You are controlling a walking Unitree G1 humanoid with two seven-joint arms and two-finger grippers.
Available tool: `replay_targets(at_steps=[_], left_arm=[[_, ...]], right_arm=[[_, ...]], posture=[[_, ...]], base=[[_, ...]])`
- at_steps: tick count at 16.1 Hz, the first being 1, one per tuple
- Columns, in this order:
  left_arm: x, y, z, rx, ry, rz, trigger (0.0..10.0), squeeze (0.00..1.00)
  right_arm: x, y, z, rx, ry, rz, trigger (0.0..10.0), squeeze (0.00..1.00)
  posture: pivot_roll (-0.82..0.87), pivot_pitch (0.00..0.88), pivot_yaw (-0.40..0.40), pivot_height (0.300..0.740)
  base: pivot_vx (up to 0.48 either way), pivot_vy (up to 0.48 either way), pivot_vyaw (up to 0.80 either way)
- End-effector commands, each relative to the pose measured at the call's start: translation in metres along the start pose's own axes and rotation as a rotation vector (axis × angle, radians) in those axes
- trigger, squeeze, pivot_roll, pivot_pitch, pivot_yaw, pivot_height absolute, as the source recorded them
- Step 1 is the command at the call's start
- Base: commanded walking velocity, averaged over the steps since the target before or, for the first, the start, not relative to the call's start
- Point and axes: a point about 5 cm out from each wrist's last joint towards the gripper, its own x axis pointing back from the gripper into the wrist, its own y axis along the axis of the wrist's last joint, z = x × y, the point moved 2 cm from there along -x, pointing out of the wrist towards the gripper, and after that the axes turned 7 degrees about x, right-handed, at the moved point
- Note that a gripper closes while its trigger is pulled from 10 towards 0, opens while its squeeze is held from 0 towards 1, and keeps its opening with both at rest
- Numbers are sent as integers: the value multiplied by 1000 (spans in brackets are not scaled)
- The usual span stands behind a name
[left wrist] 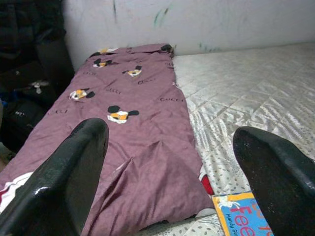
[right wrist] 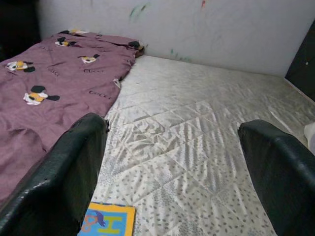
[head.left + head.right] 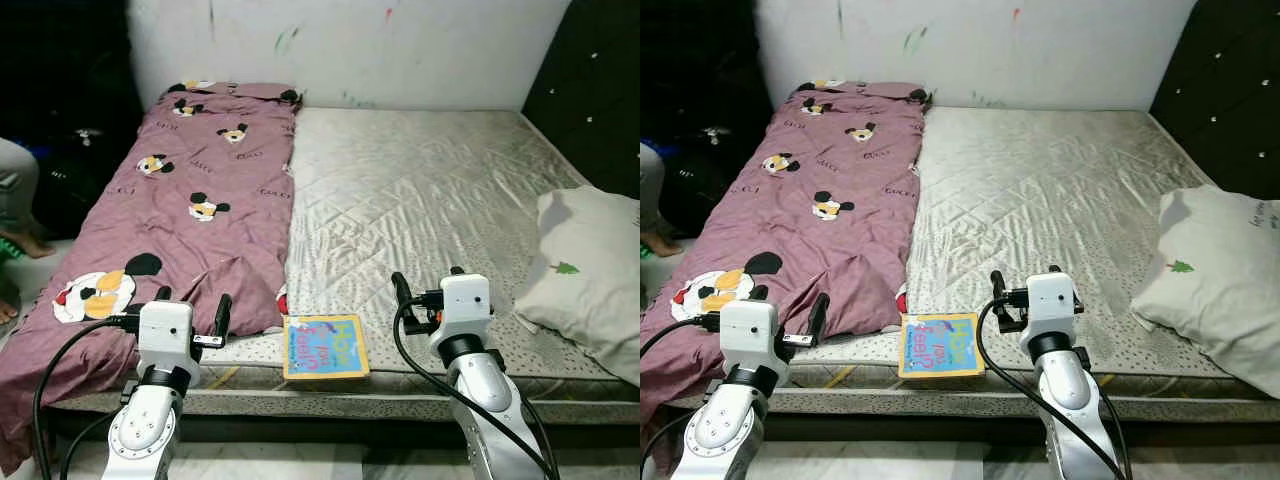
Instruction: Clean up the room
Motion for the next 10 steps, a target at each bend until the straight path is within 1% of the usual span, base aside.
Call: replay_targets(at_steps=[1, 7, 10], left_arm=[[0, 7, -2, -9, -19, -15, 10000, 0], [-2, 10, -2, -9, -17, -26, 10000, 0], [-6, 11, -2, -9, -21, -34, 10000, 0]], right_arm=[[1, 1, 0, -3, 4, 6, 10000, 0], [-3, 0, 0, -11, 11, 12, 10000, 0], [-6, 1, 1, -8, 14, 12, 10000, 0]], posture=[[-17, 0, -11, 740], [-8, 0, -13, 740], [-11, 0, -14, 740]], base=[[0, -244, 0], [0, -337, 0], [0, -346, 0]])
